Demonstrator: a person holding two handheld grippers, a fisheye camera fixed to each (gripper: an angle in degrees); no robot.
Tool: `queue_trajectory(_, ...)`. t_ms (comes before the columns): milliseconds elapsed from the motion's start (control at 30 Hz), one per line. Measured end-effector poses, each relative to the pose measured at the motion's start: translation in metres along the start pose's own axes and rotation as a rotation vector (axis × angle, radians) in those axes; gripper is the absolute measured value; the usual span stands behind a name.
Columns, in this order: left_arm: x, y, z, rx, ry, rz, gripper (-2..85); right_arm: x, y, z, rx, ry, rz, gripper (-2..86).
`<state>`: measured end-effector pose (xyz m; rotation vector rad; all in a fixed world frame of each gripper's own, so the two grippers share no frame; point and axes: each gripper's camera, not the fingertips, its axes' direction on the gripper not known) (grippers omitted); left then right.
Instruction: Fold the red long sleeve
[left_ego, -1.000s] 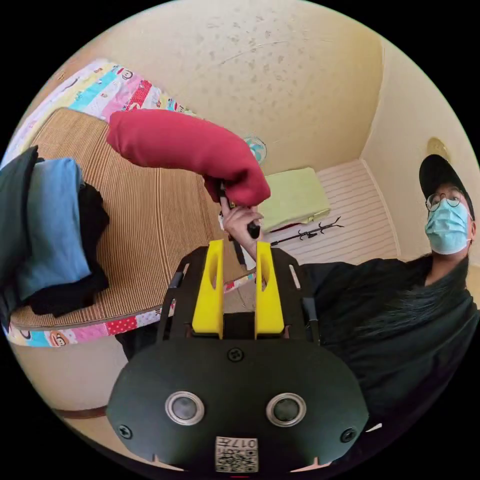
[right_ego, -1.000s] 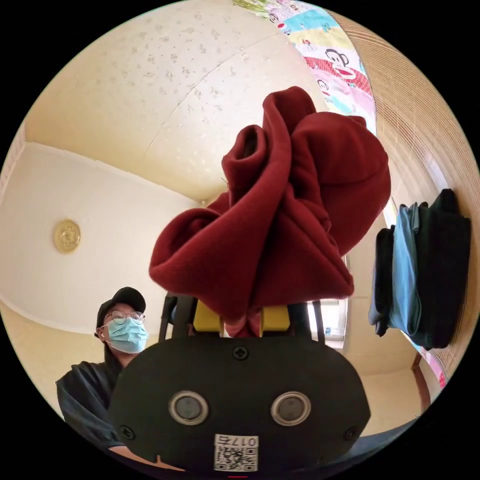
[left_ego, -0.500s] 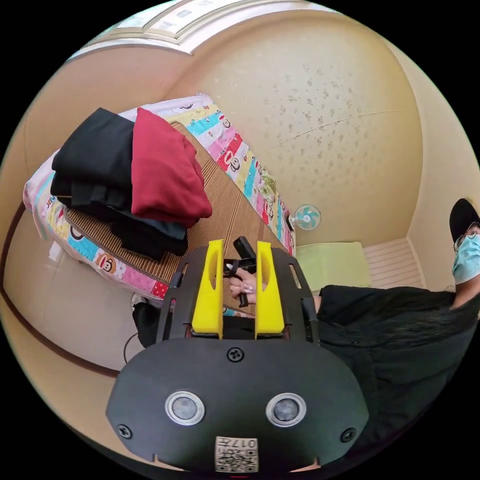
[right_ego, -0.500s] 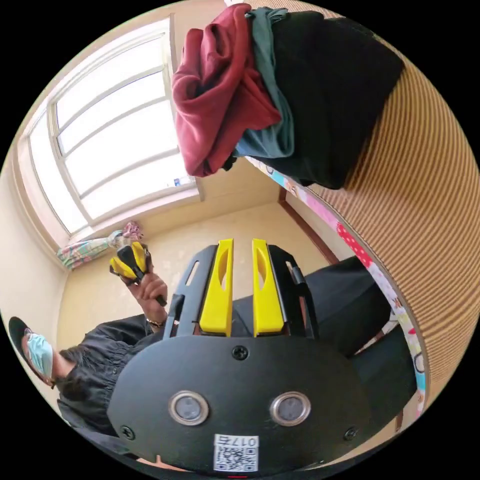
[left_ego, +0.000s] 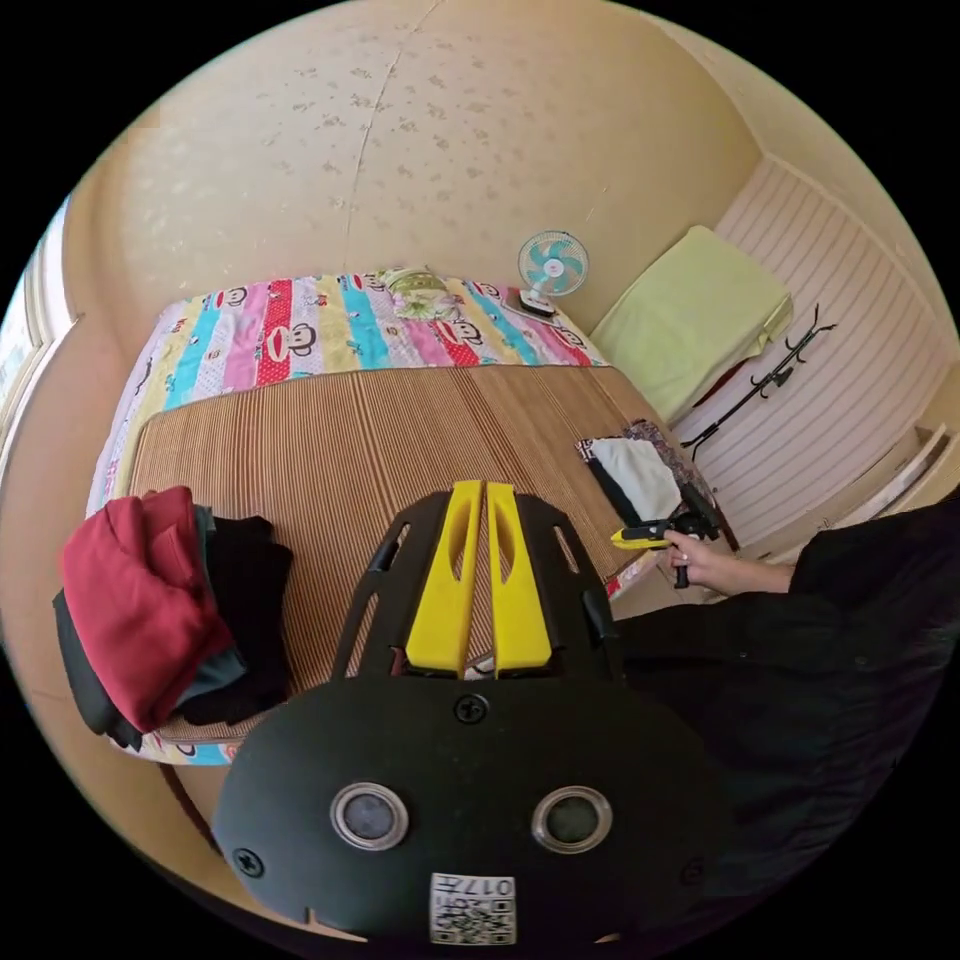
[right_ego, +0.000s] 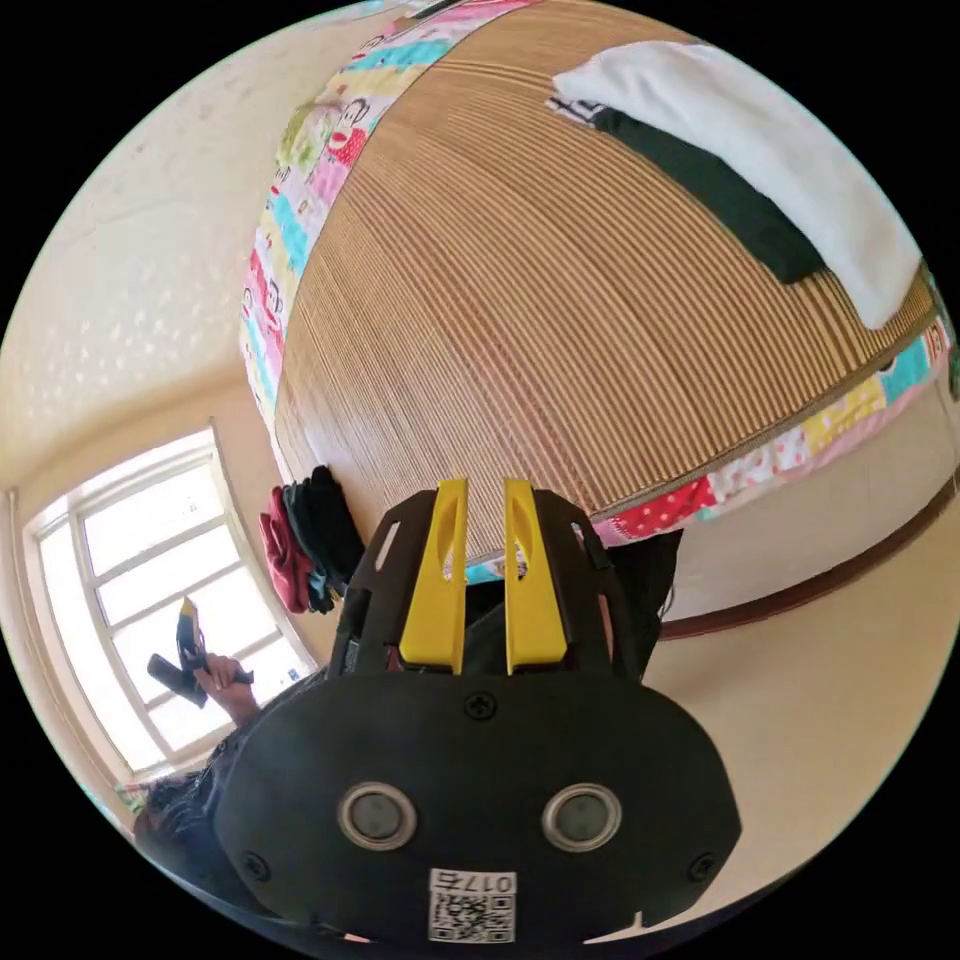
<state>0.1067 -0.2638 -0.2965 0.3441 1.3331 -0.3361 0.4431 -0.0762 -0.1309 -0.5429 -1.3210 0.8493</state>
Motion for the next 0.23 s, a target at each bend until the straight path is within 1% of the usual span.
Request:
queue_trajectory(67,0.037,-0.017,0.035,-0.009,0.027,0.051,-0.2,0.048,0.012,-0.036,0.088,-0.040,0.094,7.0)
queue_trajectory(167,0.093,-0.041,0.085,-0.046,0.059,0.133,-0.4,0.093,0.020,-0.074,0.172,-0.053,0.169,7.5)
queue_trajectory(233,0.121,-0.051,0.107,-0.062,0.069,0.155,-0.4,0.107,0.015,-0.094,0.208,-0.045,0.190,7.9)
